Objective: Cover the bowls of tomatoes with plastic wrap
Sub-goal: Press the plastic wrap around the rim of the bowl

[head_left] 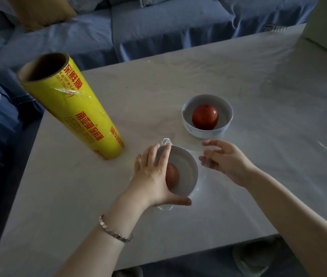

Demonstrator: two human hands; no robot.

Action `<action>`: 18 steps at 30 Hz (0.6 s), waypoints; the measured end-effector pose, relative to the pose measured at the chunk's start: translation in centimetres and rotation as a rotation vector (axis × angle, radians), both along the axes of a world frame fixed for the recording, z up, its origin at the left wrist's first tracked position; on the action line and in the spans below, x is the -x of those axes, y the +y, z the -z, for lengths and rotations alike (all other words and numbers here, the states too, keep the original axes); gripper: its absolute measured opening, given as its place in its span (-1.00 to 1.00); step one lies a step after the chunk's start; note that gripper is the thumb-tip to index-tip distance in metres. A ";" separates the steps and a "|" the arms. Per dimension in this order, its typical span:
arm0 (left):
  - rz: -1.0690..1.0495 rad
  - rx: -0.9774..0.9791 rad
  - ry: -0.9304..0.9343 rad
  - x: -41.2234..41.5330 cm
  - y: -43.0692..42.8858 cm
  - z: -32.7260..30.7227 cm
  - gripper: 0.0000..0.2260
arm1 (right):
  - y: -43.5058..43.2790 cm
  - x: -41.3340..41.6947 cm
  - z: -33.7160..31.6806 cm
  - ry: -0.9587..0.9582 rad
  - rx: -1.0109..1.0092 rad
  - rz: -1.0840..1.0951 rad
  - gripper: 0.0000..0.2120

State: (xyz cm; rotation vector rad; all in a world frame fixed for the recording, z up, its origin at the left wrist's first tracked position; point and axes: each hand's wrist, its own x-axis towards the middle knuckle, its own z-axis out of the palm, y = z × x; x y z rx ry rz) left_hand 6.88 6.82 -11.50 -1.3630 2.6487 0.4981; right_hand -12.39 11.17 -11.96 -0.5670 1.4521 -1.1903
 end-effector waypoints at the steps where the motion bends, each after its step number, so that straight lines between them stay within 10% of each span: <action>1: -0.006 0.016 0.013 0.1 0.1 0.0 0.25 | 0.2 0.1 -0.4 -0.069 0.034 0.042 -0.85; 10: -0.044 0.032 0.041 0.2 0.5 0.0 0.21 | -1.2 -0.7 0.0 -0.229 -0.247 0.060 -0.87; 18: -0.049 0.004 0.045 0.3 0.4 -0.1 0.21 | -2.9 -1.5 -0.9 0.361 -0.400 -0.379 -0.57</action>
